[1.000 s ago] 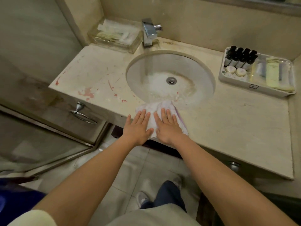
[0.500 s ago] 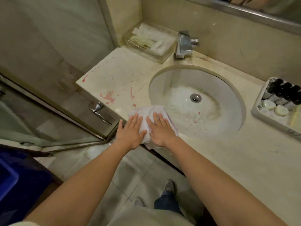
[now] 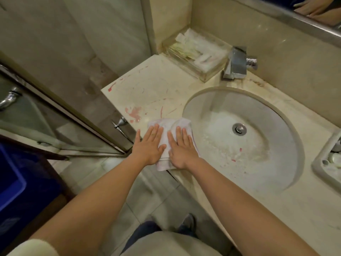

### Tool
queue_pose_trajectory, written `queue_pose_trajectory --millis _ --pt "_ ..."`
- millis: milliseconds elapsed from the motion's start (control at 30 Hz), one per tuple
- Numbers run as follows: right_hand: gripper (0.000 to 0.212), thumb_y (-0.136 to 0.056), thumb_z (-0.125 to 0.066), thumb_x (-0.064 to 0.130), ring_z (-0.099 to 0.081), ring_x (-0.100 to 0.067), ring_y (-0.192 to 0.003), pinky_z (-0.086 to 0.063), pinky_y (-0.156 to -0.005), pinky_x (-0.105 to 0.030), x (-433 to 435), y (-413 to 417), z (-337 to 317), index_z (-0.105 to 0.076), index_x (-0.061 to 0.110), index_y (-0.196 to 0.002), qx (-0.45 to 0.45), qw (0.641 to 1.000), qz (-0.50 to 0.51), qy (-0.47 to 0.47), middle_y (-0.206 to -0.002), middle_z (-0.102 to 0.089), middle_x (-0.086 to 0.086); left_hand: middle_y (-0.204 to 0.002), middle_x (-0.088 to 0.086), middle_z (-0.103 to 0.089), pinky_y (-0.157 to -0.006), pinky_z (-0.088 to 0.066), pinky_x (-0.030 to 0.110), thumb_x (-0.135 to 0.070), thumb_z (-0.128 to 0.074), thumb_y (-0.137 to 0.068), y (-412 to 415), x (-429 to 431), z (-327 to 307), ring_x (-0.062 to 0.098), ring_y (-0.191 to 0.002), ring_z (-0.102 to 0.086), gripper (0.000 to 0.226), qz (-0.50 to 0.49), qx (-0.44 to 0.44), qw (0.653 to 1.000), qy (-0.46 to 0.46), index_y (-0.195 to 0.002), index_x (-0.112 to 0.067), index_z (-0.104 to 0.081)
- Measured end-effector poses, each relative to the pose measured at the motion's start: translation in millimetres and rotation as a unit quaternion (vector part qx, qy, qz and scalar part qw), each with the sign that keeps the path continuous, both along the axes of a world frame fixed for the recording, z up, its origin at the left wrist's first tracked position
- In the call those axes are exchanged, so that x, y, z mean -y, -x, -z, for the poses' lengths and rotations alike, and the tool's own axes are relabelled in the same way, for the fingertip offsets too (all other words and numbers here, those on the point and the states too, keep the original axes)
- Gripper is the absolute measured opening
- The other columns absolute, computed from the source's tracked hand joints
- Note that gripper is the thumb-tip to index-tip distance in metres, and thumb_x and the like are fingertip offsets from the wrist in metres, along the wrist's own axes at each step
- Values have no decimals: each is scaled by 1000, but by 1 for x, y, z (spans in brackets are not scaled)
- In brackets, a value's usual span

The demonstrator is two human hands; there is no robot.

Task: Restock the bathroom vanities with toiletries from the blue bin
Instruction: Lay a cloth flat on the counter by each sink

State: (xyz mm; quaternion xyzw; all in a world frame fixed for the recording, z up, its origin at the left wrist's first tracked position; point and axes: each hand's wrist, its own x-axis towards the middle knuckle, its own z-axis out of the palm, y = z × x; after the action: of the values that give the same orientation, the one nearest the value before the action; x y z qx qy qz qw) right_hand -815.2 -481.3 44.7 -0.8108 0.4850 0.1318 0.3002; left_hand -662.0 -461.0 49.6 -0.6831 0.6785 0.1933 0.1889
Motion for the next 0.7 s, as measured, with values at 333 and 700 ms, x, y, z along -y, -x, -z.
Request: queue_pose_trajectory --millis 333,700 --pt "69 -102 -26 29 36 -29 -141 18 -118 -44 43 -25 -1 20 20 -152 -3 1000 23 -3 -153 38 -12 -156 -7 31 -117 15 51 -52 -7 -100 -25 54 0 11 -145 25 64 25 6 1000 -14 -148 -25 25" --pt "71 -99 -25 35 37 -27 -140 23 -115 -45 111 -65 6 20 20 -152 -27 995 93 28 -153 37 -12 -156 -6 30 -115 17 51 -52 -5 -100 -63 141 3 12 -145 25 63 93 4 996 3 -147 -24 27"
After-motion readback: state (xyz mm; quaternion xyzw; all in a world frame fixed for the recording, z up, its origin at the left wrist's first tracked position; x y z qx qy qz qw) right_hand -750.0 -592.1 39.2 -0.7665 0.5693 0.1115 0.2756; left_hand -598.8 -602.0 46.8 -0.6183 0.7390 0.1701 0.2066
